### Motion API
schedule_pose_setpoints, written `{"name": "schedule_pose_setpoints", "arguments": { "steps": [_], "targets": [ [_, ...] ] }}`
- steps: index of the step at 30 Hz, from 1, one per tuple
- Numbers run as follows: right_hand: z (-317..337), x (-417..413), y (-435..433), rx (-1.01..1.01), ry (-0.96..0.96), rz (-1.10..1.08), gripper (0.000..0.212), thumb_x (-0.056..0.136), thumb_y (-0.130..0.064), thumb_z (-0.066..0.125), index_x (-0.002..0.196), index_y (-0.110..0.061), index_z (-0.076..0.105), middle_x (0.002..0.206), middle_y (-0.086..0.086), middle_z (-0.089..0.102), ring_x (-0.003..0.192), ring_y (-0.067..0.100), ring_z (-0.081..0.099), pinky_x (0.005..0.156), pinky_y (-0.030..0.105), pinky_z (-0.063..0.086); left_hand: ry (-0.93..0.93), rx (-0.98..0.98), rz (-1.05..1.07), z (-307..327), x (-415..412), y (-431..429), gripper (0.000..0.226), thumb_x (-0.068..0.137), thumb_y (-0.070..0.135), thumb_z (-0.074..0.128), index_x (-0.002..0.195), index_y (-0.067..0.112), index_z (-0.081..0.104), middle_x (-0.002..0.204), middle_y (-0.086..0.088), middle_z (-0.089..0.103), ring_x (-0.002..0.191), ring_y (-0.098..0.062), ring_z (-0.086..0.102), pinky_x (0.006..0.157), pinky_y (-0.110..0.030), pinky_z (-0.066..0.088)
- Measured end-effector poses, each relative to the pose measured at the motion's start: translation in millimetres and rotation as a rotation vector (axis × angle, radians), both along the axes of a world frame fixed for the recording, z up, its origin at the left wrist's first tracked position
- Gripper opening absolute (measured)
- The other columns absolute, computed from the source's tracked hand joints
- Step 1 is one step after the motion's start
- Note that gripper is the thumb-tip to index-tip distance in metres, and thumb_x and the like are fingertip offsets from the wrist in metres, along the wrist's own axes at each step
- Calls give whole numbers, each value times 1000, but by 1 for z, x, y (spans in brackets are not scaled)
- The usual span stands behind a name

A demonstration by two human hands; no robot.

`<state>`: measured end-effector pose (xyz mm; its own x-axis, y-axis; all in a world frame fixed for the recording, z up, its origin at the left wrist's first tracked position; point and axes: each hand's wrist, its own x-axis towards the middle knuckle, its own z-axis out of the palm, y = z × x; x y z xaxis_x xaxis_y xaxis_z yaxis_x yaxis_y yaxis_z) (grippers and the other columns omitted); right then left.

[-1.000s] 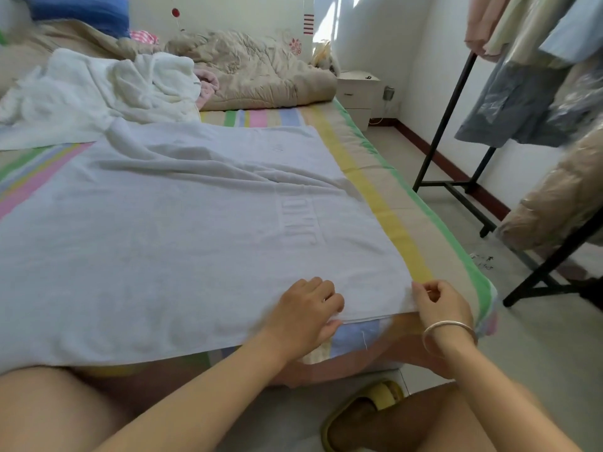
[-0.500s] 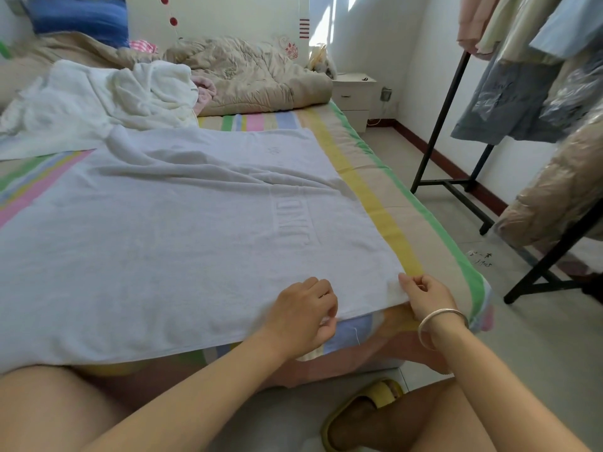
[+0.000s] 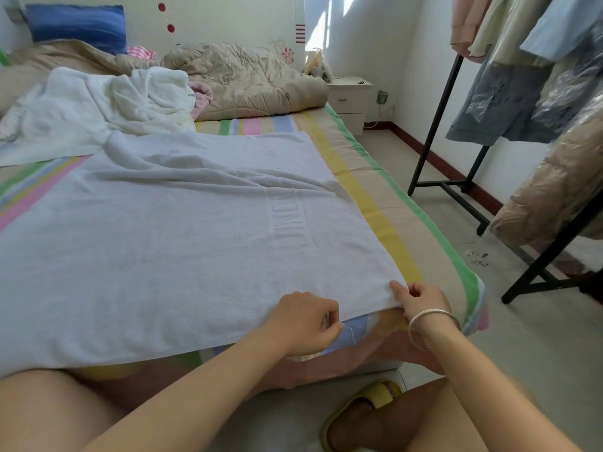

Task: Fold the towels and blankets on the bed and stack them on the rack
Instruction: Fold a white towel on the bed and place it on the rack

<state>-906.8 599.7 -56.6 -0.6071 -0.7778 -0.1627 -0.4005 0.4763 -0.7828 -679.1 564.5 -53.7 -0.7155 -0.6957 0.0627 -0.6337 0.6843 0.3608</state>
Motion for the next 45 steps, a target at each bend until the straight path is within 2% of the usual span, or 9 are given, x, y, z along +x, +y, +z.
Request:
{"name": "schedule_pose_setpoints", "arguments": {
  "steps": [3,5,10,17,28,32,40,42,45],
  "targets": [
    [0,4,0,0,56,5,26,85,-39,69,84,-14,61,79,3,64,74,25,58,71,36,46,33,76,27,4,1,-2,16,93,42,53,85,30,61,67,16,54,68,-5,53,70,-26,47],
    [6,7,0,16,102,-20,35,82,-34,73,103,-14,54,94,3,61,86,26,59,75,35,45,116,138,82,8,5,-5,14,91,41,55,86,31,63,73,15,61,71,-4,57,71,-27,49],
    [18,19,-11,-63,538,30,51,79,-23,63,129,-18,50,127,8,49,116,31,44,93,42,39,255,62,280,22,23,-30,8,91,36,57,89,32,64,80,20,63,67,0,55,70,-26,46],
    [21,70,-75,78,612,468,50,98,-43,43,145,-29,36,158,-3,22,146,19,14,116,35,16,319,-52,524,35,65,-90,7,89,26,58,87,31,63,92,16,64,73,-3,60,73,-27,47],
    [29,127,-238,-116,682,598,44,95,-35,51,137,-24,47,149,-1,35,140,21,25,108,30,24,344,-172,705,31,136,-248,12,89,16,57,92,24,65,97,10,58,94,-12,57,74,-25,38],
    [37,146,-323,-272,661,575,37,93,-28,55,129,-18,55,139,4,47,131,26,37,103,32,29,369,-307,717,30,147,-310,22,85,13,60,106,20,63,110,5,60,106,-18,53,85,-32,44],
    [51,183,-446,91,448,653,33,98,-48,40,117,-27,57,113,-2,63,116,24,55,85,32,41,192,-381,653,17,193,-384,44,85,25,65,128,18,60,135,1,57,127,-21,49,105,-38,38],
    [50,191,-454,144,446,692,39,93,-51,49,124,-28,57,118,-6,62,114,21,56,90,31,42,150,-350,624,16,202,-392,48,82,35,66,127,20,61,125,4,62,118,-21,54,97,-37,45],
    [52,201,-461,151,397,768,42,87,-50,59,123,-29,59,114,-9,61,107,17,57,92,29,44,136,-348,610,14,206,-395,28,79,37,73,102,27,64,96,11,60,93,-16,56,72,-33,50]
  ]
}}
